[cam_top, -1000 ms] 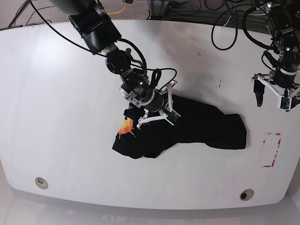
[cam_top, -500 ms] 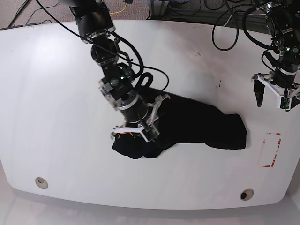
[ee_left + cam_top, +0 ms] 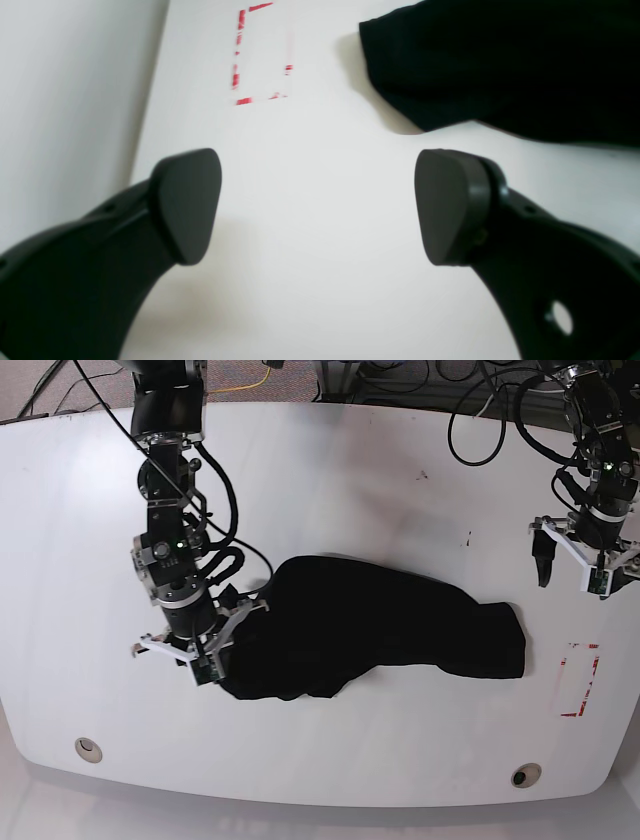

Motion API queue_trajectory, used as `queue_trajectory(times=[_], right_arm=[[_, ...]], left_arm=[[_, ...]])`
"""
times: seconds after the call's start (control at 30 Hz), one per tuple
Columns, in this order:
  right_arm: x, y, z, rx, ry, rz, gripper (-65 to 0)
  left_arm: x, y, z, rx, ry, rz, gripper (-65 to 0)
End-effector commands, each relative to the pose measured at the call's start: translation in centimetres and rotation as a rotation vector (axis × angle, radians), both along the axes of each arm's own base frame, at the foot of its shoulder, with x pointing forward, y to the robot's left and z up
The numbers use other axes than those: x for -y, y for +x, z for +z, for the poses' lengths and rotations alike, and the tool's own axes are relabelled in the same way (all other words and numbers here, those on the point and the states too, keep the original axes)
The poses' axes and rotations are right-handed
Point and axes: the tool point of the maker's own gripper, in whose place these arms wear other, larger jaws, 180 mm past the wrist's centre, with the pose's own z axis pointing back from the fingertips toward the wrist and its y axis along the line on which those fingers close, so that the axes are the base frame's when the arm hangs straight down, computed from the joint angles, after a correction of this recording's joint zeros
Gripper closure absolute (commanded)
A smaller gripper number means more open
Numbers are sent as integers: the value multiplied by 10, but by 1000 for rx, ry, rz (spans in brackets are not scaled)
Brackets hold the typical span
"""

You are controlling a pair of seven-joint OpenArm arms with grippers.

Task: Layout the t-shirt on the table in an organized manner, then fold the t-shirt properly
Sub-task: 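Pull the pinched fabric away from the left gripper and spread it, then grasp the shirt end nearest the left gripper with the left gripper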

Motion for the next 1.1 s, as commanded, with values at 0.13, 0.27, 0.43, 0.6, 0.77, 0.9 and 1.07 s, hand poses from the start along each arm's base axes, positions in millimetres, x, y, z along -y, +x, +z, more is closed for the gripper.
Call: queue_trajectory(times=[0.13, 0.27, 0.43, 0.6, 0.77, 0.9, 1.07], right_arm=[[51, 7, 24, 68, -54, -72, 0], [75, 3, 24, 63, -53, -131, 0], [101, -6, 18, 46, -50, -199, 0], [111, -16, 6, 16, -51, -227, 0], [109, -21, -2, -3, -50, -222, 0], [106, -25, -8, -16, -38, -216, 0], [106, -25, -11, -24, -34, -217, 0]], left_arm=[[7, 7, 11, 43, 3, -28, -557], [9, 8, 11, 43, -2, -31, -557], [17, 14, 14, 55, -6, -55, -556], [33, 15, 9, 36, -9, -120, -556], [61, 12, -3, -1, -33, -217, -558], [76, 15, -7, -27, -51, -253, -561], [87, 23, -10, -48, -80, -250, -561]])
